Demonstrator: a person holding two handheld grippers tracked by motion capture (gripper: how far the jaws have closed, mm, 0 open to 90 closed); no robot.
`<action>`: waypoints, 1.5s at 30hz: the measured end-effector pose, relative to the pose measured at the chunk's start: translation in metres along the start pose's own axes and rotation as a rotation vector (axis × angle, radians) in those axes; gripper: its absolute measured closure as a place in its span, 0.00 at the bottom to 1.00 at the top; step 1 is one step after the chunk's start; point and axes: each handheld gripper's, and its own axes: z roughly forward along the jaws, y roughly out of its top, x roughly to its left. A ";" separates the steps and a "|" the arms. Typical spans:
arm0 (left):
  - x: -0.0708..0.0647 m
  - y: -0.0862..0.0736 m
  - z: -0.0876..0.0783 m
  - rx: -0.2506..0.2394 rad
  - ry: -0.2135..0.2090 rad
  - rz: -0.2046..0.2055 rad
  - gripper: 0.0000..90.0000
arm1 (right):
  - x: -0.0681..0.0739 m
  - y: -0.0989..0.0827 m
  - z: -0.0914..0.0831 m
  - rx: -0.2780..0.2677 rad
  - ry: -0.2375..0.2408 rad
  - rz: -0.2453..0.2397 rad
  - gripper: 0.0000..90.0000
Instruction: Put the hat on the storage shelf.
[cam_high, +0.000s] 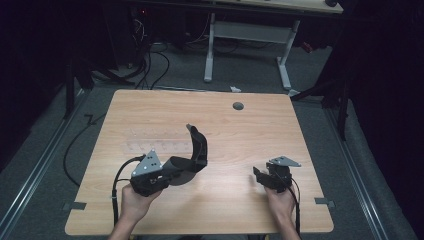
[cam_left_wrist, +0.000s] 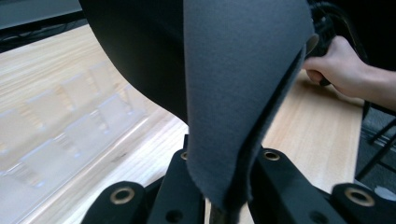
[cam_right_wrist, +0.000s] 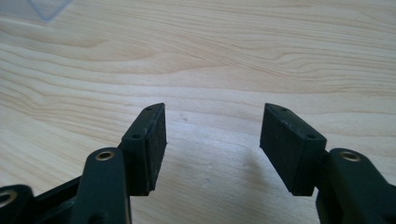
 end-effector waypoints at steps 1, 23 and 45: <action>0.002 0.002 -0.001 -0.006 0.006 -0.001 0.96 | 0.000 -0.001 0.002 0.006 -0.012 -0.009 0.44; 0.040 0.035 -0.022 -0.154 0.091 -0.063 0.96 | -0.001 -0.007 0.009 0.026 -0.033 -0.027 0.40; 0.077 0.073 -0.046 -0.291 0.221 -0.062 0.96 | -0.001 -0.007 0.009 0.027 -0.031 -0.028 0.40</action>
